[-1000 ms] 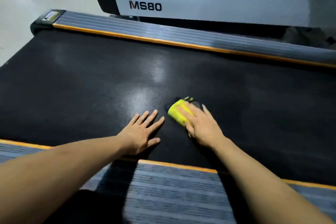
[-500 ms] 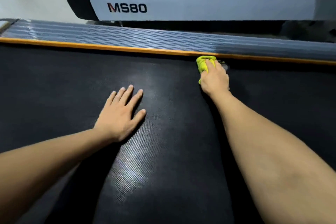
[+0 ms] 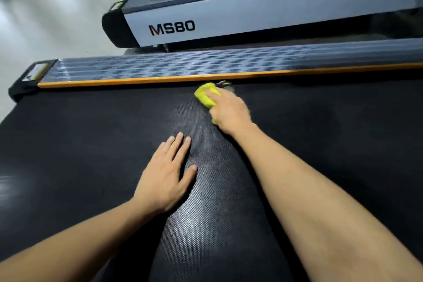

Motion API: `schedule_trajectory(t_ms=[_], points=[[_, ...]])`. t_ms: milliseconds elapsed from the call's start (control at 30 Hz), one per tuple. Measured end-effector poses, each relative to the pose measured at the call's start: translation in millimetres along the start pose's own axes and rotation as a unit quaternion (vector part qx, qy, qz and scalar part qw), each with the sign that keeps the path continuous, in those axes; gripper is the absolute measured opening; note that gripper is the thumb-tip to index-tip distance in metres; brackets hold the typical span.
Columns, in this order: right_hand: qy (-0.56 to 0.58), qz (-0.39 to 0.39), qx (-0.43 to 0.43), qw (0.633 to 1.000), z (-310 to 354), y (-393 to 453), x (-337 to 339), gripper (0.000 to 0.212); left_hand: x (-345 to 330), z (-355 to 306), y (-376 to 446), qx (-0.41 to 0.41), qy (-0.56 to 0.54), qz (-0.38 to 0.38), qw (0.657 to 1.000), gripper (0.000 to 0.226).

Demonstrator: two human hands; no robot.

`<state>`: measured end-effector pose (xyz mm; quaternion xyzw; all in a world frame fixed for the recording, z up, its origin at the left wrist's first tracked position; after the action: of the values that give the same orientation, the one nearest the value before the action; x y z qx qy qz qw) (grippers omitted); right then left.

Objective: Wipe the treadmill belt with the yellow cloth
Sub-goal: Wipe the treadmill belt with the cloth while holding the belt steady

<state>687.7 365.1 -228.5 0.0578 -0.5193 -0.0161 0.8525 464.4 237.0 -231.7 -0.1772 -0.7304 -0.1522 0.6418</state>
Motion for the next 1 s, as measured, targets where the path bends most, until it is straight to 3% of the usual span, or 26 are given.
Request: schedule_trajectory(t_ms=[167, 267, 333, 400, 533, 633, 733, 833, 933, 1000], points=[[-0.023, -0.108, -0.215, 0.970, -109.9, -42.8, 66.6, 0.057, -0.3, 15.5, -24.8, -0.030, -0.009, -0.017, 0.999, 0.070], [-0.014, -0.122, -0.234, 0.965, -121.5, -58.0, 80.0, 0.053, -3.1, 12.4, -22.7, -0.013, -0.015, -0.027, 0.999, 0.070], [-0.012, -0.115, -0.238, 0.964, -91.6, -53.8, 63.1, 0.050, -2.3, 11.3, -21.4, -0.013, -0.015, -0.026, 0.999, 0.070], [0.024, -0.076, -0.182, 0.980, -41.5, -48.4, 32.2, 0.055, -1.4, 10.9, -22.8, -0.012, -0.021, -0.023, 0.999, 0.070], [-0.002, 0.020, 0.027, 0.999, 80.5, -60.5, -28.2, 0.053, 1.7, 10.9, -20.9, -0.016, -0.027, -0.021, 0.999, 0.072], [-0.003, 0.025, 0.050, 0.998, 78.6, -67.6, -27.2, 0.055, 1.2, 13.9, -21.6, -0.018, -0.022, -0.014, 1.000, 0.072], [-0.013, -0.043, -0.090, 0.995, 4.7, -85.7, 5.7, 0.059, 1.9, 13.9, -21.5, -0.015, -0.021, -0.011, 1.000, 0.072], [-0.028, -0.118, -0.236, 0.964, -80.7, -122.3, 60.2, 0.057, 2.2, 11.7, -22.5, -0.013, -0.017, -0.016, 1.000, 0.072], [-0.040, -0.140, -0.277, 0.950, -117.7, -146.9, 91.2, 0.053, 1.1, 10.4, -21.6, -0.004, -0.017, -0.022, 1.000, 0.075], [-0.032, -0.142, -0.279, 0.949, -93.4, -142.4, 75.4, 0.049, -0.1, 9.7, -20.7, 0.007, -0.019, -0.031, 0.999, 0.078]])
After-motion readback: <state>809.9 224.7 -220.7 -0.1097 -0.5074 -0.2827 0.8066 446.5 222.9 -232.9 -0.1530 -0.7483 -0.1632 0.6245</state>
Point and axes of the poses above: each hand's wrist, its own y-axis towards the middle knuckle, its own x-axis out of the back of the hand, z = x × y, the point moved 1 cm from there along y, towards the middle knuckle, and after that the axes turned 5 degrees about y, right-handed, at the moved point
